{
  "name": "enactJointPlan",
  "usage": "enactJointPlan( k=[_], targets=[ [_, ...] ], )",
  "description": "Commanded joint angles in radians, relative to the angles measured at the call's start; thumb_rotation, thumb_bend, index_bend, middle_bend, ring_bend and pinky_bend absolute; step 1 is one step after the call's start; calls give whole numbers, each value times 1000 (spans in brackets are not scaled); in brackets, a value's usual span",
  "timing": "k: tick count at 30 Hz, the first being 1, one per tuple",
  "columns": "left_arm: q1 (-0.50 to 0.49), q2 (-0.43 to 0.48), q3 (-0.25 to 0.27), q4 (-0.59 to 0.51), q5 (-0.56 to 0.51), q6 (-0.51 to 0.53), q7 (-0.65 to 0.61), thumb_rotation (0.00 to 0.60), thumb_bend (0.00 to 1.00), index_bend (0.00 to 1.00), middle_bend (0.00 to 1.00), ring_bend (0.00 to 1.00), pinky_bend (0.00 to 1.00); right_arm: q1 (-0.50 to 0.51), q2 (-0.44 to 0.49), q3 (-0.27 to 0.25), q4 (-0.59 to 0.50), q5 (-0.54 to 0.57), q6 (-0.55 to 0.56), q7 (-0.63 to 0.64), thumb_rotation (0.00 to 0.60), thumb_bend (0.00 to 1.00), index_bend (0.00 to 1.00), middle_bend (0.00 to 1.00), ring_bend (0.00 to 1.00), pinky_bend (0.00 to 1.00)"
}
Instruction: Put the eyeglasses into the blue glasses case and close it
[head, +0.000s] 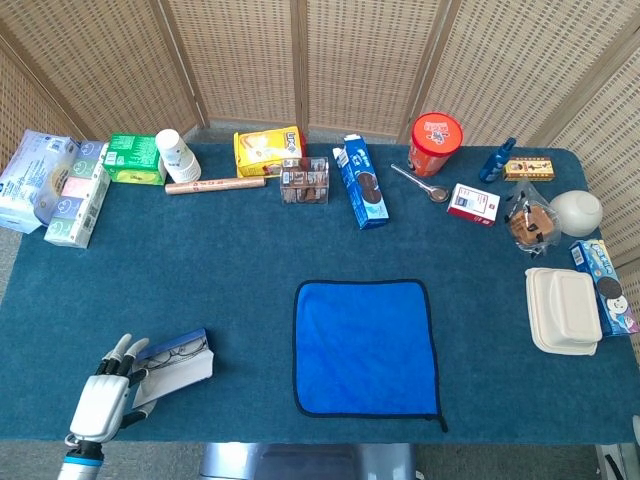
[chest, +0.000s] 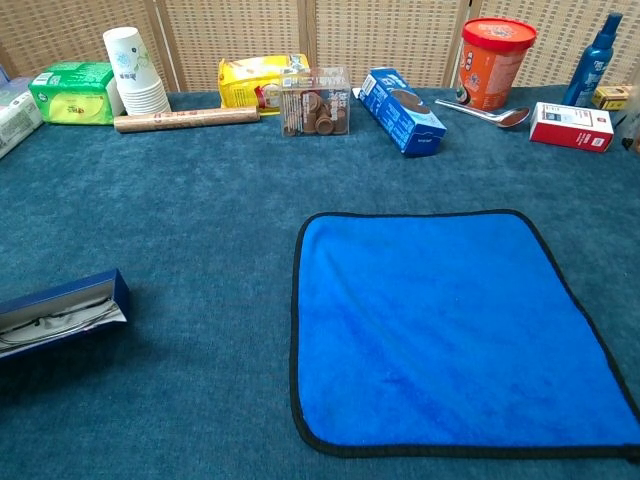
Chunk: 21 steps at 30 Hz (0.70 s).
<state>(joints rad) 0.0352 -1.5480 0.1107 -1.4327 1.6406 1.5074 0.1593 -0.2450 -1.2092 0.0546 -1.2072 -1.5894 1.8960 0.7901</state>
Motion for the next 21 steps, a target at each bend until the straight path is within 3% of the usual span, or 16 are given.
enactJointPlan(
  k=[1,11,21],
  targets=[
    [1,1,-3,4,-5,1,-4,540,337,492,145,0,149,0,0,0,0,0,-1,-1,341,326,0,126,0,117],
    [8,-3,-16,26,-31,4,26,531,327,356,97,0,121,-4,3,2,-5,3,3,-4,341,327,0,126,0,117],
    [20,3,-31,12,-66,10,85,483,302,205,35,0,93,-7,5,4,-6,4,7,3,339,327,0,126,0,122]
  ],
)
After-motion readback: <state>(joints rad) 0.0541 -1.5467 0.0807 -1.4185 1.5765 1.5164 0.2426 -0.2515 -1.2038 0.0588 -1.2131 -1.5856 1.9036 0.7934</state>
